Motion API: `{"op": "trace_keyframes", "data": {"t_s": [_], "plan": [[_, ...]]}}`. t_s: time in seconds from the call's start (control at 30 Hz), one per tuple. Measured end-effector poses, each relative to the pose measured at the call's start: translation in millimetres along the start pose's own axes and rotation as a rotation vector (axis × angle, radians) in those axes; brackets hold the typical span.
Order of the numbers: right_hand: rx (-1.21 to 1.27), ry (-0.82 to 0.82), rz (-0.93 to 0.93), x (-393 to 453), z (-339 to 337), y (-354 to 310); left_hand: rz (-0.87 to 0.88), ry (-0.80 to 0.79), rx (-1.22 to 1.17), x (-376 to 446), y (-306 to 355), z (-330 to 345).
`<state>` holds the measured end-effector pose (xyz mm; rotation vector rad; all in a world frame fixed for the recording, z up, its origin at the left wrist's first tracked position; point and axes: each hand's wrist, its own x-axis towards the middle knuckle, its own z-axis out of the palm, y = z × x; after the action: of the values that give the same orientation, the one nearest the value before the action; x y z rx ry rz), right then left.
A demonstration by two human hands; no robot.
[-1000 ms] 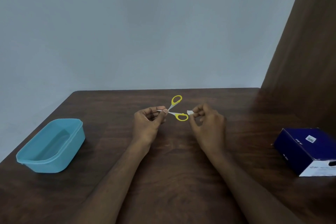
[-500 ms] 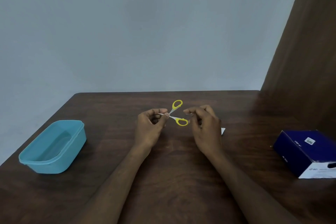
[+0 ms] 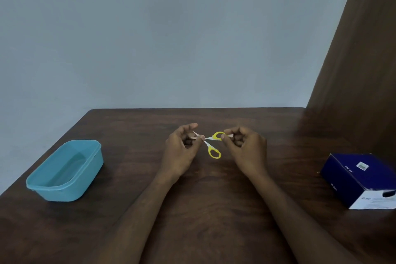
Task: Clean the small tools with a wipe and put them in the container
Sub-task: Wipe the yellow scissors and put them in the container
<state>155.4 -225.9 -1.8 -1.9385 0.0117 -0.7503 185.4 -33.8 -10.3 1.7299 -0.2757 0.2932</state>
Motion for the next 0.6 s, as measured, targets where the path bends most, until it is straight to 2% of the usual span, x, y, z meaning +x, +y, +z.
{"op": "trace_keyframes", "data": {"t_s": [0.13, 0.27, 0.43, 0.6], "plan": [[0.136, -0.15, 0.131, -2, 0, -1, -0.055, 0.074, -0.11, 5, -3, -3], [0.128, -0.269, 0.121, -9, 5, -9, -0.102, 0.102, -0.25, 5, 1, -3], [0.277, -0.097, 0.239, -7, 7, -9, -0.064, 0.006, -0.134, -2, 5, -2], [0.333, 0.009, 0.304, -7, 8, -6, -0.042, 0.027, -0.1, -6, 11, -2]]}}
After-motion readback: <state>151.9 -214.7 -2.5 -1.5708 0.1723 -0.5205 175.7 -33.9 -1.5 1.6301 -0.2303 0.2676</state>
